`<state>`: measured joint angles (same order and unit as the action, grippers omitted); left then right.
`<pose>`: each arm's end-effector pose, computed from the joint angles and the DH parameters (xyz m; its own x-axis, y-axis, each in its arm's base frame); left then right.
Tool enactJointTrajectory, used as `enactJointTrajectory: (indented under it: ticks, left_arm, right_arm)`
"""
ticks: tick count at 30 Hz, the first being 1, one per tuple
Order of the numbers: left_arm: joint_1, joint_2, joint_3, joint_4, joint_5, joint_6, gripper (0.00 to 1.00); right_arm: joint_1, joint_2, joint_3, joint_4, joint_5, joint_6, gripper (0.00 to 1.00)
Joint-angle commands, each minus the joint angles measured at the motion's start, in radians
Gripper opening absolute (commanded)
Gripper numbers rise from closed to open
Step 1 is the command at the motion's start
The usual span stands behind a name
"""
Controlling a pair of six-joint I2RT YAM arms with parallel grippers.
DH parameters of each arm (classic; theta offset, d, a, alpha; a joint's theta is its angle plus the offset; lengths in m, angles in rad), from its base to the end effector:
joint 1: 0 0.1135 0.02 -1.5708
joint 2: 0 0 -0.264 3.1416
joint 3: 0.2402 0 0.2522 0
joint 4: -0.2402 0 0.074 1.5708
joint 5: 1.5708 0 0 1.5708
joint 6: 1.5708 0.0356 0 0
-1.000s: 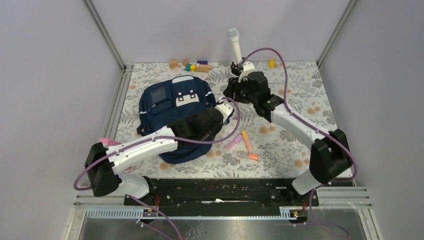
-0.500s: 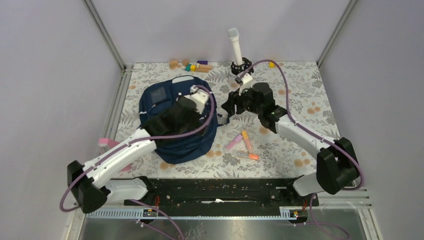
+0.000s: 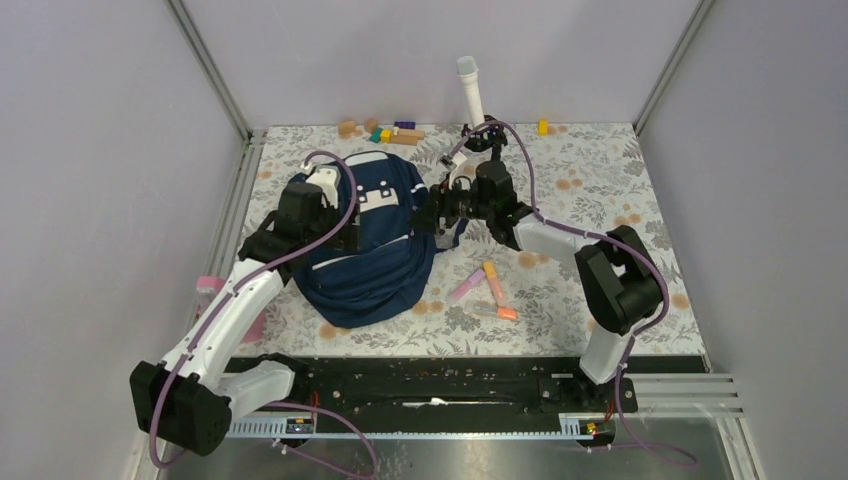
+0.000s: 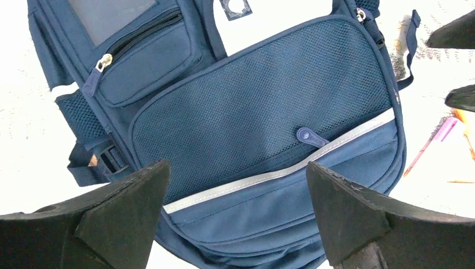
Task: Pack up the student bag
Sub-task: Adjust the student bag at the center of the board.
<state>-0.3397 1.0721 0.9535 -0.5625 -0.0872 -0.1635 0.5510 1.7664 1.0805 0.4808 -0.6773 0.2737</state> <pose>0.2171 -0.0734 0.3070 -0.6294 0.0505 -0.7754 0.1680 0.9831 -0.0723 0.3278 0.2276 0.2430 -0.4186 -0.0100 -0.9081 -0.8492 0.3588 0.3875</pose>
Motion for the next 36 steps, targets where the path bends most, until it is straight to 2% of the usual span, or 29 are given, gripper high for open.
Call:
enactJointTrajectory:
  ticks: [1, 17, 20, 25, 30, 32, 36]
  left_arm:
    - [0.007, 0.045, 0.017, 0.029, 0.062, -0.007, 0.97]
    - [0.01, 0.104, 0.031, 0.013, 0.025, -0.004, 0.98]
    - [0.01, 0.106, 0.03, 0.014, 0.022, -0.002, 0.98]
    - [0.01, 0.109, 0.03, 0.011, 0.0, 0.002, 0.98]
    - [0.01, 0.108, 0.024, 0.011, -0.008, 0.004, 0.99]
    - [0.01, 0.112, 0.024, 0.013, -0.003, 0.007, 0.99]
    - [0.01, 0.119, 0.022, 0.012, -0.005, 0.012, 0.99]
  right_arm:
    - [0.034, 0.045, 0.072, 0.083, -0.03, 0.076, 0.69]
    - [0.124, 0.144, 0.085, 0.04, -0.015, 0.12, 0.69]
    - [0.158, 0.129, 0.066, 0.025, 0.0, 0.125, 0.69]
    - [0.216, 0.084, 0.017, -0.052, 0.112, 0.156, 0.66]
    - [0.239, 0.01, -0.065, -0.034, 0.173, 0.228, 0.65]
    - [0.239, -0.023, -0.079, -0.042, 0.193, 0.204, 0.66]
    - [0.23, -0.081, -0.068, -0.099, 0.254, 0.048, 0.67]
